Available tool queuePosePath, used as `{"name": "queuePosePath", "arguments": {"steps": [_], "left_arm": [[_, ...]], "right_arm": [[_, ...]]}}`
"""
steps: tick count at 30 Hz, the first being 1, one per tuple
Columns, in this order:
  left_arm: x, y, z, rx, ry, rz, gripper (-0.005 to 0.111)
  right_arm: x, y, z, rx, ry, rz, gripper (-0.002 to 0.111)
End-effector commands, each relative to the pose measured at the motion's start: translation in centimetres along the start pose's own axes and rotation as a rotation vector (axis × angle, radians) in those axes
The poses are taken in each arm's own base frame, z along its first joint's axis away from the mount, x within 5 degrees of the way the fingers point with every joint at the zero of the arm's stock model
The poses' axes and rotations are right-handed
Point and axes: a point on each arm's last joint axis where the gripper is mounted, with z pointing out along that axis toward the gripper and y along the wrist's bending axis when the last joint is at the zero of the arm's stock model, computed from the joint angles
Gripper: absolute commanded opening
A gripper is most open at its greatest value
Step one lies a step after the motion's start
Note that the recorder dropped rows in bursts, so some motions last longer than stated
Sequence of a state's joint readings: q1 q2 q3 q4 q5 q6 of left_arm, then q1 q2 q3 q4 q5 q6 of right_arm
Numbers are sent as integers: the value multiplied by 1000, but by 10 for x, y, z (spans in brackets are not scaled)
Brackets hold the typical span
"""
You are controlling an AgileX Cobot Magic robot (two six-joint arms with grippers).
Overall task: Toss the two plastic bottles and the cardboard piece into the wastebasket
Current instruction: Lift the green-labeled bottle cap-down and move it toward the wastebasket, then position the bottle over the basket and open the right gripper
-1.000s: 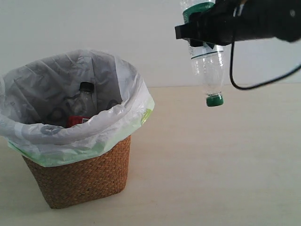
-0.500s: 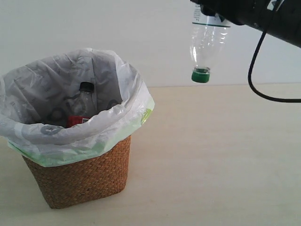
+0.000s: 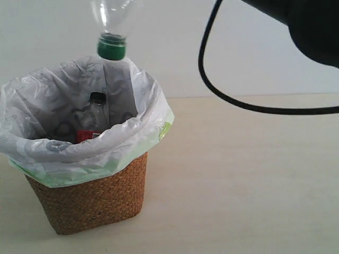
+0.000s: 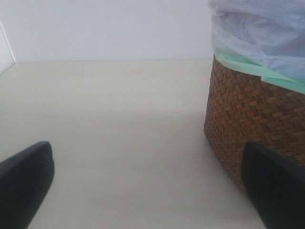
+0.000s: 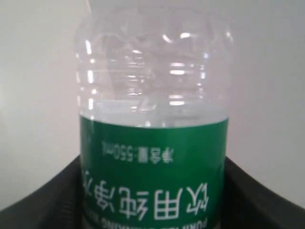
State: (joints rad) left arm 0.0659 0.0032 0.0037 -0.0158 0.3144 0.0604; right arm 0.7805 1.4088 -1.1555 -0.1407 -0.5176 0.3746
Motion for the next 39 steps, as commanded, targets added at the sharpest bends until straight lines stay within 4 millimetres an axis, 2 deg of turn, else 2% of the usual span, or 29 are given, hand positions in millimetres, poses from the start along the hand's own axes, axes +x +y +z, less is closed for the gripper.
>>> {"name": "queuePosePath", "arguments": {"steps": [1,4,10,14,18,21,26,30,36,39], "left_arm": [[-2,0,-1,6,-15,-9,108],[-2,0,-1,6,-15,-9,108],[-2,0,-1,6,-15,-9,108],[-2,0,-1,6,-15,-9,108],[-2,0,-1,6,-15,-9,108],[-2,0,-1,6,-15,-9,108],[-2,0,-1,6,-15,-9,108],[-2,0,-1,6,-15,-9,108],[-2,0,-1,6,-15,-9,108],[-2,0,-1,6,-15,-9,108]], "right_arm": [[-7,7,0,-23,-3,-41,0],[-3,-16,-1,77,89,-177,0],[-10,-88,-20,373,218,-200,0],[-19,-126,-38,509,273,-210,0],[-23,-149,-53,592,354,-262,0],[-24,-153,-56,603,370,-288,0],[-25,-151,-55,601,340,-261,0],[-18,-128,-40,527,280,-155,0],[-5,-50,-7,258,134,-70,0],[-7,-16,2,145,60,-40,0]]}}
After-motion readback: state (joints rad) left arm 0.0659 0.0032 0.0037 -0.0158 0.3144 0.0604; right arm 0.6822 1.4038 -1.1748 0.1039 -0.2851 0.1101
